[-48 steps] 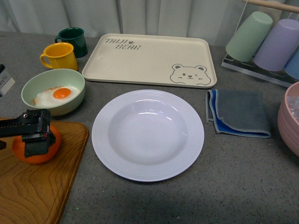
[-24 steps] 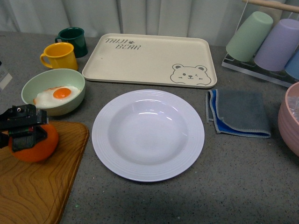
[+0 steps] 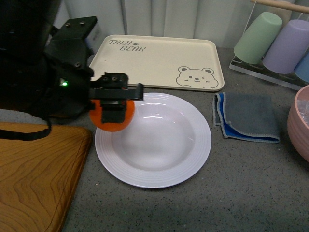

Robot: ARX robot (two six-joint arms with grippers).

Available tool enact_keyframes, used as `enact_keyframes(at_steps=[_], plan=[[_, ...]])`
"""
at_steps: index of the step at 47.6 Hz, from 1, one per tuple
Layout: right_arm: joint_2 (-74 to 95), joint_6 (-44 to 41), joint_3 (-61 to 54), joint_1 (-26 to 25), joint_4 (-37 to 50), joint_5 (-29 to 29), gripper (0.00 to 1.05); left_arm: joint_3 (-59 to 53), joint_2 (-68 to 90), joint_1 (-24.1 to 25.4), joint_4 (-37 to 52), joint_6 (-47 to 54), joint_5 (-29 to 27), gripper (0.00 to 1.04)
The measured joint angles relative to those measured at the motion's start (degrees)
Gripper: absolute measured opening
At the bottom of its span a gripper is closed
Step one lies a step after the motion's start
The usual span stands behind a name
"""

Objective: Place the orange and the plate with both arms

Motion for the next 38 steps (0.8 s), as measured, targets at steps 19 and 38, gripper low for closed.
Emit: enact_keyframes(at_steps=[19, 38], plan=[[0.0, -0.02, 0.0, 0.0, 0.0, 0.0, 0.95, 8.83, 12.76, -6.93, 0.46, -1.07, -1.88, 0.53], [0.0, 0.0, 0.0, 0.0, 0.0, 0.0, 0.95, 11.76, 16.41, -8.46, -1.25, -1.2, -1.81, 0.53]])
